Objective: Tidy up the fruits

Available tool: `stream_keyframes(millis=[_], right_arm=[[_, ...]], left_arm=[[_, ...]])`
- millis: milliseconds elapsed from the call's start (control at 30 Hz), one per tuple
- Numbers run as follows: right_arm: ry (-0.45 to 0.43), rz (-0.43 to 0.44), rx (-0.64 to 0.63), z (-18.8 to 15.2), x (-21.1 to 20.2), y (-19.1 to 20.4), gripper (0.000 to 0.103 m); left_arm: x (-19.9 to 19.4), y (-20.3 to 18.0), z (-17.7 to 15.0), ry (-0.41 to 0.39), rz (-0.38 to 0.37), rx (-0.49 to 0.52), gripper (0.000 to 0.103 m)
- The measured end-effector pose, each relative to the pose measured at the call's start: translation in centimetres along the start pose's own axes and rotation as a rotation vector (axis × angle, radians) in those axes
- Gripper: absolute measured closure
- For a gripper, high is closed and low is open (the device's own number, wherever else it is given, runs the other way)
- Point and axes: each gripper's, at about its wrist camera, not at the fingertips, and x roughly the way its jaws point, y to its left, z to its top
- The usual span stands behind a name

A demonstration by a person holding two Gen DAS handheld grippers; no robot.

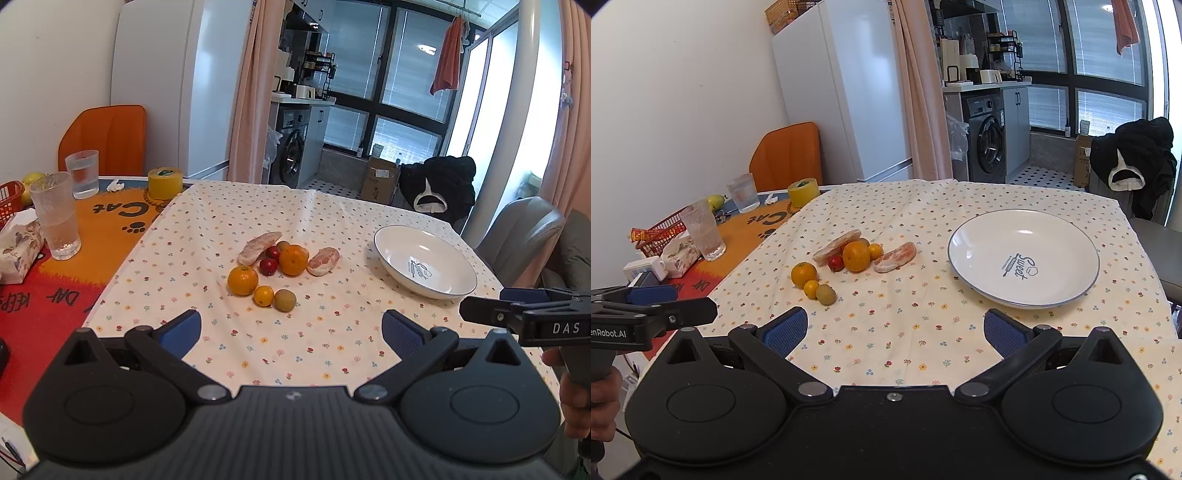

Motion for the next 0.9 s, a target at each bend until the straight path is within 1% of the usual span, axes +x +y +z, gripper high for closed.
stream_keyframes(millis=[333, 500, 800, 900], right_arm=[[0.006, 0.000, -0.003, 0.1, 1.2, -0.2, 0.000], [0.017, -0.006, -0.001, 0.0, 2.4, -0.4, 0.000], [0.047, 0.015, -0.008, -0.3, 4.8, -0.4, 0.000], [0.052, 0.029, -0.003, -0.3, 5.5, -0.6, 0.000]], left_arm=[[0.8, 0.4, -0.2, -0.006, -0.014, -0.021, 0.000], [1.7, 1.2, -0.1, 0.010, 0.005, -0.035, 0.000], [3.1, 1.9, -0.2, 0.007, -0.004, -0.058, 0.001], [3.7, 2.1, -0.2, -0.007, 0.002, -0.049, 0.002]])
